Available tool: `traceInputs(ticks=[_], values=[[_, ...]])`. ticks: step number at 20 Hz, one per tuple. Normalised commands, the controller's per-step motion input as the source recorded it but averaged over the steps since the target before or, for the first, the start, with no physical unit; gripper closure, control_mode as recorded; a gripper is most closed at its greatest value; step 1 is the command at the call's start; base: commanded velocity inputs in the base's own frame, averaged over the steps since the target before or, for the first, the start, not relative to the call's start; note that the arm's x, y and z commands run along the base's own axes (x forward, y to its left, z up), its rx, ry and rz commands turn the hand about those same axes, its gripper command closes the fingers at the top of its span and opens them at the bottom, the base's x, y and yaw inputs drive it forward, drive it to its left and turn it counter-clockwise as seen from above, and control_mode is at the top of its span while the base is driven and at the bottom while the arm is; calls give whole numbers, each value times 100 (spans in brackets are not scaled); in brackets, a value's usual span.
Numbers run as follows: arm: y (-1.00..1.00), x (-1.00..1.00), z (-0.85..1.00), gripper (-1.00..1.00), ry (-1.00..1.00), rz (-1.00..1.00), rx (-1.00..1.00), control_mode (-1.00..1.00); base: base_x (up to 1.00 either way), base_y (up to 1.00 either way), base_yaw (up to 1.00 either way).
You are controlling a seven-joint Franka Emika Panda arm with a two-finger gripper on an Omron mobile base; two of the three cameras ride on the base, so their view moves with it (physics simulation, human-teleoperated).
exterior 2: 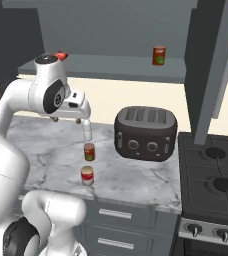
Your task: Pick the cans from the counter and place them in their designated side in the cabinet.
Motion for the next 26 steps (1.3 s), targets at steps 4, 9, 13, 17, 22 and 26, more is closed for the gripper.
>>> traceInputs(ticks=[4, 9, 13, 17, 22, 26], values=[[-13, -23, -9, -100, 0, 0, 0, -100, 0, 0, 0], [-7, -18, -17, -100, 1, 0, 0, -100, 0, 0, 0], [-6, -10, -10, -100, 2, 0, 0, -100, 0, 0, 0], [-1, -4, -9, -100, 4, 0, 0, -100, 0, 0, 0], [-5, 0, -9, -100, 4, 0, 0, -100, 0, 0, 0], [-3, 0, -14, -100, 5, 0, 0, -100, 0, 0, 0]])
